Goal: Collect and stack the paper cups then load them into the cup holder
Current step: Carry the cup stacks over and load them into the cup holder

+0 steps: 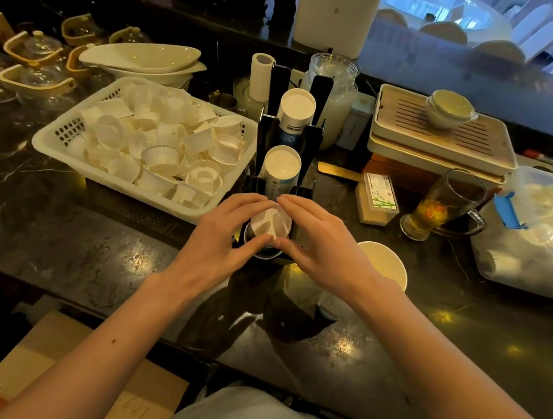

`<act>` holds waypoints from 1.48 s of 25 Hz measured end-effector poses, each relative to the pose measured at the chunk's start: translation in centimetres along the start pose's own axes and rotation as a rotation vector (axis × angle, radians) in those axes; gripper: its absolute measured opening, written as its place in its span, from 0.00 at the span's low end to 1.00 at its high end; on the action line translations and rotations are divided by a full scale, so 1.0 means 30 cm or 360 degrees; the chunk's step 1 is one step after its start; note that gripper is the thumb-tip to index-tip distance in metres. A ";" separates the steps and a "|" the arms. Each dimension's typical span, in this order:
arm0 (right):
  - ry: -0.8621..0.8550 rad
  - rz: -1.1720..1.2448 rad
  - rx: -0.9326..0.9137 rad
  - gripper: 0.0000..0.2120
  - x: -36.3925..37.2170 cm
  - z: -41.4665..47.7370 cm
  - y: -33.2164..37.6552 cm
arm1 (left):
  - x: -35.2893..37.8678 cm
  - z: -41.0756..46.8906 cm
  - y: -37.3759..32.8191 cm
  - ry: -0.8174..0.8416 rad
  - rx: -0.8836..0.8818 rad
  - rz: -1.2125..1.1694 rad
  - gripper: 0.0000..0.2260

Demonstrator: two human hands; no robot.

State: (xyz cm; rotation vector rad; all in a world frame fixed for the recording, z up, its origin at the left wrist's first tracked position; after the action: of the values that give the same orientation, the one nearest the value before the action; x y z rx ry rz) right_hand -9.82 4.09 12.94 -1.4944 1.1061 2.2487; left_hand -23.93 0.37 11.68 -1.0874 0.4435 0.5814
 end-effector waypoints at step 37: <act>-0.0592 0.1005 0.0240 0.30 -0.302 -0.253 -0.198 | 0.152 0.072 -0.275 0.0240 -0.0151 -0.0389 0.38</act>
State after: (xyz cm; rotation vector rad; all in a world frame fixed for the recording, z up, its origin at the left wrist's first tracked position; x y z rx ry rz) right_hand 2.88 4.88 16.53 -0.6719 1.7380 2.5947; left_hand -15.05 0.53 15.51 -1.2603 0.4088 0.3083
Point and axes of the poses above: each hand's wrist, its own z-axis towards the middle knuckle, its own x-axis out of the palm, y = z × x, the point moved 7 cm from there along z, towards the middle knuckle, and after that the axes turned 3 degrees about -x, right-handed, at the moved point
